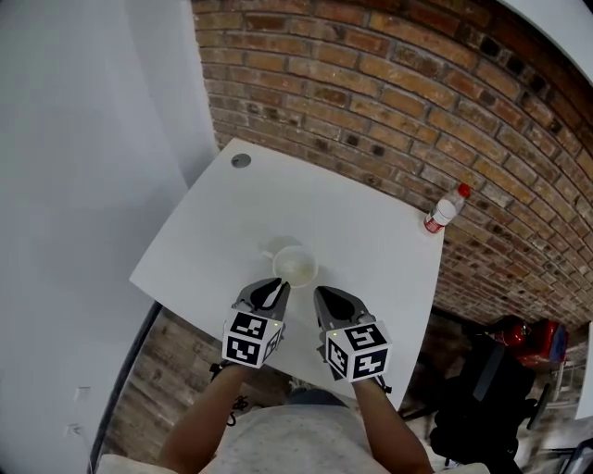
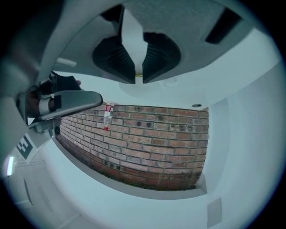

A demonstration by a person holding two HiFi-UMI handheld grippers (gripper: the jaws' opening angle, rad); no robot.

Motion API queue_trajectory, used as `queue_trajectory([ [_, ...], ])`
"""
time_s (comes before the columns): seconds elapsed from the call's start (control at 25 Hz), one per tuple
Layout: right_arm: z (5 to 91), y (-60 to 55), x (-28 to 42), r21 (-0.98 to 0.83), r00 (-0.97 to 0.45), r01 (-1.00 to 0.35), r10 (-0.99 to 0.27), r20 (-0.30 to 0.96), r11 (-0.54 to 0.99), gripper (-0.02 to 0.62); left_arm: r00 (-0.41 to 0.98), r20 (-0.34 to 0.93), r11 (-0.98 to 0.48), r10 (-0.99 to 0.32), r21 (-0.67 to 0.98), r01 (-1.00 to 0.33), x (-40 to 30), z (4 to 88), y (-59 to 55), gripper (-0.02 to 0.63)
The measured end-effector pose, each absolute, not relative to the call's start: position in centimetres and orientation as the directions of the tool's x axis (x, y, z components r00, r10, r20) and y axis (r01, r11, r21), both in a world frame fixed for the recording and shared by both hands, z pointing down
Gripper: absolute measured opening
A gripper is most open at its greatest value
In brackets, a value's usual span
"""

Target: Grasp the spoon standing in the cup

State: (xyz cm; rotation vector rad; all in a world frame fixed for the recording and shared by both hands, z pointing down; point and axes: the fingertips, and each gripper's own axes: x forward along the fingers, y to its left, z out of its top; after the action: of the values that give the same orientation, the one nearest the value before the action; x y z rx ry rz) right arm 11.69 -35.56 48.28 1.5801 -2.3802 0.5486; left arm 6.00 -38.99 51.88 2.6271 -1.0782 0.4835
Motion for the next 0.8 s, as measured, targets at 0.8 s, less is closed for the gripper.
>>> queue_trajectory([
  [0.8, 47.6, -34.3, 11.4, -0.177, -0.366, -0.930, -0.851, 0.376, 0.322, 0.005, 0.675, 0.367, -0.698, -0.640, 0.090, -0.711, 5.1, 49.7, -38.9, 0.044],
])
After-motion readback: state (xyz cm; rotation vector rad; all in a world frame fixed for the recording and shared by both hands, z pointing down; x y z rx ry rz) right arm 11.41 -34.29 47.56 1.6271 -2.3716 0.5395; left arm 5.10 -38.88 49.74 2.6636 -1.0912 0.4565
